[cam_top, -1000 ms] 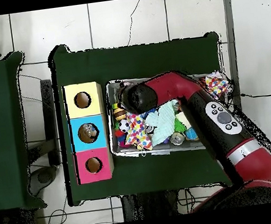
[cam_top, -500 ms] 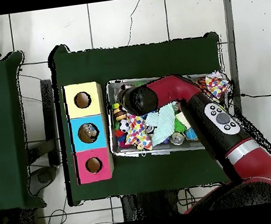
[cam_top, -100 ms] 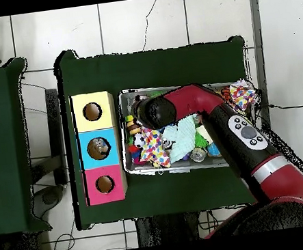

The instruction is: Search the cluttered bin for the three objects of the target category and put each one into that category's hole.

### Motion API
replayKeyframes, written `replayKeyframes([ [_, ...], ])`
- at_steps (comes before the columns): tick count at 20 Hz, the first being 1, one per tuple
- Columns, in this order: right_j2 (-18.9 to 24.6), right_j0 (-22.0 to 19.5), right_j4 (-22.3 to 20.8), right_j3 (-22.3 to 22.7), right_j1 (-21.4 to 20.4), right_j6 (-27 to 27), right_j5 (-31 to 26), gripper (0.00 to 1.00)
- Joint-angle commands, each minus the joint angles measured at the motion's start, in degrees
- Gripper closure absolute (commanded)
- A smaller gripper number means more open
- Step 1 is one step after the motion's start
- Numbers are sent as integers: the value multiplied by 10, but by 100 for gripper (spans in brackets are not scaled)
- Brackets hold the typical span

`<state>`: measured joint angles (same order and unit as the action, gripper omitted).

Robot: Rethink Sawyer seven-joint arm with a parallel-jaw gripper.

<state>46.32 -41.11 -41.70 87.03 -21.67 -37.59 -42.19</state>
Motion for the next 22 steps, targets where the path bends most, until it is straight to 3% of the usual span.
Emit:
replayKeyframes([
  [1,-35,-3,-27,-49,54,25,17,0],
  [7,-36,4,-36,-74,75,32,20,0],
  [22,-37,16,-35,-96,83,23,13,0],
])
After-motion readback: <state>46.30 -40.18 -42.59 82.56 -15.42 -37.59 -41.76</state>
